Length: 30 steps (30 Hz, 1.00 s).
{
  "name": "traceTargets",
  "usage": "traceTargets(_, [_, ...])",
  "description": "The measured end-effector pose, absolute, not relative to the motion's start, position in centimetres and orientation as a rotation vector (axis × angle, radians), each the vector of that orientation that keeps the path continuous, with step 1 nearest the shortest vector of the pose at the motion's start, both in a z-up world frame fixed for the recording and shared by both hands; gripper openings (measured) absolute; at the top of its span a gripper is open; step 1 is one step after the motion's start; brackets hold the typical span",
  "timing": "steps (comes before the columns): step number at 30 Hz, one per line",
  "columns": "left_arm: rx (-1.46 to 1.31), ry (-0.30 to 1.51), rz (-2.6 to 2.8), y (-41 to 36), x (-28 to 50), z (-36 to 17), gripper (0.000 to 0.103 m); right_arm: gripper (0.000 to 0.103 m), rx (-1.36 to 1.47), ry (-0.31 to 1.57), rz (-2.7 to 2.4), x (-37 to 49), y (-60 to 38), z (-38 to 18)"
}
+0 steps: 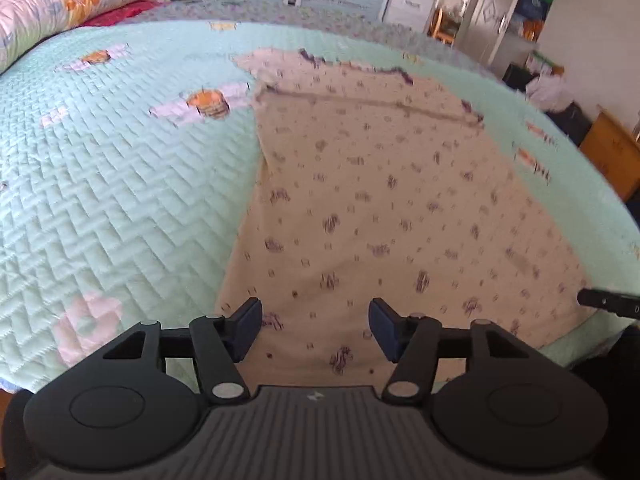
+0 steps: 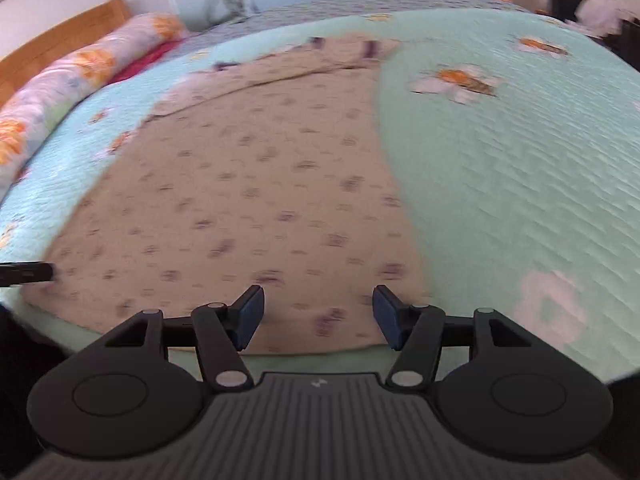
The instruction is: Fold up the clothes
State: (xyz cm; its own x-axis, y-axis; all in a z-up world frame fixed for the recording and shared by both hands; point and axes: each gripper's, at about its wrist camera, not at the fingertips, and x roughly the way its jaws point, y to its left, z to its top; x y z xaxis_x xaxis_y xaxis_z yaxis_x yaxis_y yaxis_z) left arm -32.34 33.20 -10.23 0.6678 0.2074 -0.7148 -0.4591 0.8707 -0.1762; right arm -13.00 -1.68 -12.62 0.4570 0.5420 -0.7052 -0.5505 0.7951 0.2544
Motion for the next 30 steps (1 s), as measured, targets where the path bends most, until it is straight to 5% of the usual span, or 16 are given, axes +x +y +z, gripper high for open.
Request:
traceTargets(14, [-0.272,0.602,0.307,35.6,-22.3,-4.3,0.068,0.070,0.067,0.727,0.728,-8.7,2.7,-8.4])
traceTargets(24, [-0.358,0.579,0.371,47.5,-4.3,-10.9,0.068,0.071,0.054,0.796,0.761,-2.8,11.9,-10.2])
traceTargets(25, [-0.356,0.623,0.425,48.9,-3.6,-12.4,0.062,0.071,0.046,0.819,0.757,-2.6,12.3,-10.9])
traceTargets(26, [-0.353,0.677,0.485,50.2,-3.6,-13.8,0.035,0.071,0.040,0.832,0.752,-2.4,12.3,-11.3])
traceTargets(30, [-0.404,0.626,0.436,52.6,-8.3,-14.1,0.020,0.071,0.041,0.818,0.753,-1.7,11.6,-11.3])
